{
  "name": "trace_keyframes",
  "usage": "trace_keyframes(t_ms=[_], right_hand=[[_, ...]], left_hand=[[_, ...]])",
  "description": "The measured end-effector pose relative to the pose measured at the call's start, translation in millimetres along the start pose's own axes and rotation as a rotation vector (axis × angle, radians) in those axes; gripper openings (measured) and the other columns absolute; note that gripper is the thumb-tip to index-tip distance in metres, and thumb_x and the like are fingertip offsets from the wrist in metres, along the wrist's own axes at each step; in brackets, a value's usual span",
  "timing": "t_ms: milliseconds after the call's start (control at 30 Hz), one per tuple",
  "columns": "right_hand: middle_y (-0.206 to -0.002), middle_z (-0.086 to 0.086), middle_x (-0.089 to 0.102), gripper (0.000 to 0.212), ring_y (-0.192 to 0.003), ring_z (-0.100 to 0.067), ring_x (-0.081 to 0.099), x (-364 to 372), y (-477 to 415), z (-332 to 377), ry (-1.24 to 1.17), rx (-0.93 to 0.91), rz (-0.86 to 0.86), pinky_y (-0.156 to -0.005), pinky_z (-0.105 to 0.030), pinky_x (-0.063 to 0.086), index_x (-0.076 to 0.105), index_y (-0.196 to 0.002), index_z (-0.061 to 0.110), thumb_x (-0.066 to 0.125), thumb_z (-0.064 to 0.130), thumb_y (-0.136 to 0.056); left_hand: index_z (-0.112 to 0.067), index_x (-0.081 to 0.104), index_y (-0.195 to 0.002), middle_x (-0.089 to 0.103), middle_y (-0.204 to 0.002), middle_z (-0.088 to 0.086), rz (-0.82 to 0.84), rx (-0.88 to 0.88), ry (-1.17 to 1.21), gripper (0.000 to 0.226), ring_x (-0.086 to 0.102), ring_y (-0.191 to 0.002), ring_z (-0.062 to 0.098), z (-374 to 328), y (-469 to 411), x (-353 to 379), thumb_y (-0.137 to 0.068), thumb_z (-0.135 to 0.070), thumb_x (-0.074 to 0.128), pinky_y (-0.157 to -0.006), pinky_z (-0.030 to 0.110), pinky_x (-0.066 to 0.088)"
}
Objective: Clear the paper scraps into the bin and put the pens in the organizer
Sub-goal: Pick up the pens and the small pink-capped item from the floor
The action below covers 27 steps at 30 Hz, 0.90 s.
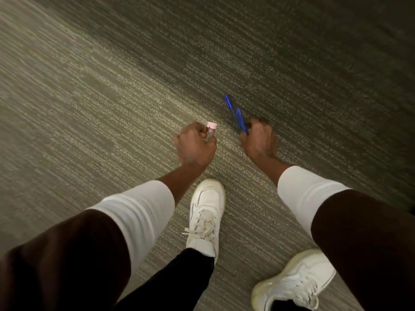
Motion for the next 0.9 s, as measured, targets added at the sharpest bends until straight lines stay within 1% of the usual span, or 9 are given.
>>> trace_keyframes(t_ms=[67,233,333,467,533,633,733,800,900], right_hand=[[-0.111,-0.014,0.073,0.024,-0.099,-0.034,0.071,-3,-17,5,-0.006,0.002,0.028,-0.078,-0.035,0.053,0.071,-0.115,0.015,0.073,0.021,-0.092],[-0.119,-0.014,0.071,0.022,-0.113,-0.034,0.067,5,-50,23,-0.06,0.0,0.057,-0.095,-0.038,0.053,0.07,-0.113,0.013,0.071,0.02,-0.093],[-0.122,-0.016,0.069,0.02,-0.116,-0.037,0.065,17,-54,29,-0.053,0.003,0.031,-0.096,-0.039,0.052,0.071,-0.113,0.014,0.07,0.013,-0.092],[-0.122,-0.019,0.069,0.028,-0.114,-0.041,0.067,22,-53,26,0.002,-0.003,-0.004,-0.096,-0.044,0.055,0.067,-0.119,0.01,0.067,0.007,-0.092],[-0.119,-0.017,0.073,0.029,-0.111,-0.039,0.069,18,-47,21,-0.008,-0.013,0.016,-0.092,-0.04,0.055,0.07,-0.119,0.013,0.068,0.008,-0.091],[-0.107,-0.016,0.077,0.023,-0.099,-0.037,0.073,2,-28,8,-0.084,0.015,0.014,-0.08,-0.035,0.053,0.075,-0.112,0.013,0.072,0.015,-0.089],[-0.093,-0.017,0.077,0.016,-0.088,-0.037,0.072,-23,5,-10,-0.177,0.084,0.007,-0.068,-0.03,0.042,0.078,-0.1,0.01,0.073,0.017,-0.087],[-0.089,-0.017,0.076,0.012,-0.085,-0.037,0.07,-44,33,-24,-0.214,0.099,-0.001,-0.068,-0.033,0.043,0.077,-0.093,0.01,0.074,0.018,-0.084],[-0.09,-0.015,0.074,0.009,-0.087,-0.037,0.069,-79,79,-47,-0.272,0.168,-0.008,-0.074,-0.038,0.049,0.072,-0.088,0.009,0.074,0.016,-0.083]], left_hand=[[-0.021,0.073,-0.1,0.075,-0.087,-0.006,0.017,0.028,-0.011,0.02,0.072,-0.084,0.018,0,1,0,-0.086,-0.031,0.082,-0.102,0.053,0.055],[-0.018,0.073,-0.103,0.076,-0.092,-0.003,0.034,0.057,-0.056,0.024,0.071,-0.087,0.02,13,-1,-6,-0.086,-0.032,0.082,-0.099,0.049,0.055],[-0.017,0.073,-0.103,0.076,-0.092,-0.002,0.04,0.017,-0.059,0.024,0.072,-0.086,0.022,28,-4,-12,-0.086,-0.032,0.083,-0.094,0.049,0.059],[-0.017,0.072,-0.103,0.076,-0.092,-0.001,0.071,0.005,-0.082,0.023,0.073,-0.086,0.022,41,-2,-20,-0.086,-0.029,0.084,-0.092,0.049,0.06],[-0.018,0.072,-0.102,0.076,-0.09,-0.003,0.064,-0.018,-0.086,0.022,0.073,-0.084,0.02,40,2,-24,-0.087,-0.029,0.084,-0.093,0.051,0.06],[-0.02,0.071,-0.099,0.073,-0.083,-0.006,0.1,-0.031,-0.076,0.018,0.073,-0.082,0.019,30,13,-26,-0.087,-0.027,0.083,-0.096,0.053,0.059],[-0.021,0.07,-0.097,0.072,-0.082,-0.007,0.13,-0.019,-0.06,0.016,0.072,-0.081,0.02,9,30,-32,-0.087,-0.027,0.082,-0.092,0.051,0.06],[-0.021,0.071,-0.099,0.072,-0.083,-0.007,0.149,0.013,-0.069,0.017,0.072,-0.081,0.02,-12,44,-37,-0.088,-0.029,0.081,-0.092,0.051,0.06],[-0.021,0.071,-0.099,0.075,-0.086,-0.005,0.173,0.025,-0.042,0.018,0.073,-0.083,0.022,-47,70,-47,-0.086,-0.03,0.081,-0.094,0.05,0.059]])
Point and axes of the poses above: each hand's wrist, its own y-axis away from the middle knuckle, its own x-axis out of the palm, z = x × y, the point moved 2 cm from there along -y, towards the middle knuckle
